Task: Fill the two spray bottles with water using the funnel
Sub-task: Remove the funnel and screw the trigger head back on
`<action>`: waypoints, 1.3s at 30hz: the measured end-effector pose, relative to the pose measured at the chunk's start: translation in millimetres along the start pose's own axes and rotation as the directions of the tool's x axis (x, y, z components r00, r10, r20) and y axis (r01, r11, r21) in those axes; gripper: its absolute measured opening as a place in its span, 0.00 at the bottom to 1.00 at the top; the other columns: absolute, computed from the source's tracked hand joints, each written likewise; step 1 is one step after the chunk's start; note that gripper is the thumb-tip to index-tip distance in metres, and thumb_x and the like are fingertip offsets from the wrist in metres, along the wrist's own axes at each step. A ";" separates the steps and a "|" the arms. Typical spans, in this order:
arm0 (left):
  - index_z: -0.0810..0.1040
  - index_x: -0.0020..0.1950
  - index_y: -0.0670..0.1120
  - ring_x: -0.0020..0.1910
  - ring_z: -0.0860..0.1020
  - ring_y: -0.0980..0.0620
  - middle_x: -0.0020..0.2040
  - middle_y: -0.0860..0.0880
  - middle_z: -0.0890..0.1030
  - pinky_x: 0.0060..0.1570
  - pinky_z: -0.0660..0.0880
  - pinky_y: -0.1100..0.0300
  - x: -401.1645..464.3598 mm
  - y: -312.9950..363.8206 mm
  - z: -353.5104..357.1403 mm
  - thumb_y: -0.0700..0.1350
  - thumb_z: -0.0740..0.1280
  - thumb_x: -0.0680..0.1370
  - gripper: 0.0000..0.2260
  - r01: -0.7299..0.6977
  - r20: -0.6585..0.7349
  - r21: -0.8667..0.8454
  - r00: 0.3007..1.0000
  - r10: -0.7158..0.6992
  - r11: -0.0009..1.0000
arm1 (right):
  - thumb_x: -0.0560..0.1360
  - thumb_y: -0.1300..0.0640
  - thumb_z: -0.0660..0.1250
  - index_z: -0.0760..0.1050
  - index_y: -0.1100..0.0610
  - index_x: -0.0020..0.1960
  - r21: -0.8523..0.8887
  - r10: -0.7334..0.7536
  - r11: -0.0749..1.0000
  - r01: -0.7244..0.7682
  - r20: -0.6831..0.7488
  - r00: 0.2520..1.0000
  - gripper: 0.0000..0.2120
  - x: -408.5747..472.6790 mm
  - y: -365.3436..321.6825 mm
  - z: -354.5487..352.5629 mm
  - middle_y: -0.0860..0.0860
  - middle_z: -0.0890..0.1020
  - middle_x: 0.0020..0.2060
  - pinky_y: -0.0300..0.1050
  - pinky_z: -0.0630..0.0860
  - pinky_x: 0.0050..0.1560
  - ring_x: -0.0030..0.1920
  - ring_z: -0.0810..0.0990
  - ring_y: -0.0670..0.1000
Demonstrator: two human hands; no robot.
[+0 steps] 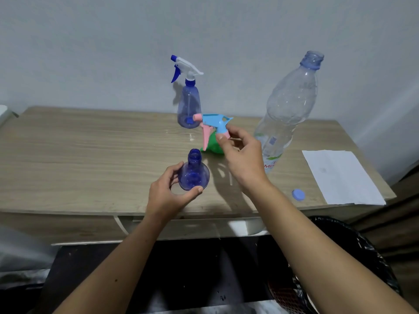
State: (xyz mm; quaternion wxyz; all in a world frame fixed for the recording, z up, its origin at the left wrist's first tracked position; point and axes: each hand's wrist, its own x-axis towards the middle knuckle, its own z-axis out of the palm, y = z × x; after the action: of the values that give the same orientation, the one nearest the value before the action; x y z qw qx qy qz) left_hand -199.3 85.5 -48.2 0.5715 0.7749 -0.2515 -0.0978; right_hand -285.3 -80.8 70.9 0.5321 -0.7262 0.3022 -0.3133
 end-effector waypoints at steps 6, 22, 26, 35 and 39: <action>0.79 0.73 0.49 0.59 0.84 0.62 0.62 0.57 0.85 0.63 0.82 0.58 -0.2 -0.5 -1.2 0.51 0.88 0.66 0.37 -0.012 0.003 0.010 1.000 0.012 1.000 | 0.80 0.60 0.74 0.80 0.60 0.63 0.256 -0.093 0.963 0.082 0.033 0.995 0.13 6.4 -36.7 4.1 0.50 0.84 0.48 0.39 0.80 0.55 0.45 0.79 0.44; 0.78 0.74 0.49 0.59 0.84 0.61 0.62 0.57 0.85 0.63 0.82 0.56 -0.4 -1.7 -2.6 0.53 0.87 0.67 0.38 -0.061 0.018 0.021 0.998 0.061 0.998 | 0.80 0.62 0.73 0.77 0.61 0.61 0.321 -0.203 0.935 0.150 0.137 0.970 0.11 4.2 -53.2 15.1 0.60 0.83 0.56 0.50 0.82 0.60 0.49 0.85 0.50; 0.79 0.72 0.50 0.59 0.85 0.58 0.62 0.57 0.85 0.62 0.83 0.55 0.2 -2.7 -2.6 0.54 0.87 0.67 0.36 -0.084 0.021 0.021 0.996 0.084 0.996 | 0.79 0.62 0.74 0.78 0.58 0.61 0.251 -0.169 0.961 0.114 0.210 0.963 0.12 -0.5 -23.5 21.1 0.50 0.84 0.50 0.42 0.81 0.57 0.45 0.82 0.46; 0.80 0.71 0.45 0.58 0.85 0.59 0.61 0.53 0.86 0.63 0.82 0.56 3.0 -8.7 1.1 0.51 0.87 0.67 0.36 -0.135 -0.014 0.035 0.991 0.136 0.990 | 0.81 0.63 0.71 0.82 0.59 0.61 0.080 -0.111 0.993 0.091 0.312 0.944 0.09 -10.3 29.0 26.3 0.50 0.87 0.50 0.41 0.80 0.59 0.52 0.85 0.46; 0.79 0.73 0.45 0.60 0.85 0.58 0.63 0.53 0.86 0.64 0.82 0.53 3.3 -9.5 0.3 0.56 0.85 0.67 0.38 -0.142 -0.012 0.036 0.990 0.142 0.989 | 0.80 0.61 0.73 0.82 0.58 0.59 0.082 -0.128 0.991 0.107 0.306 0.943 0.08 -10.3 31.5 26.5 0.51 0.88 0.50 0.45 0.81 0.61 0.54 0.87 0.49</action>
State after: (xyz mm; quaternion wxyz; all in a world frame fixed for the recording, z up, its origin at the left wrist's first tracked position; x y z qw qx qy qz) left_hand -193.9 85.6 -56.8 0.5653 0.7655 -0.3037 -0.0469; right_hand -274.5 -65.4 33.0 0.5764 -0.7658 0.1606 -0.2358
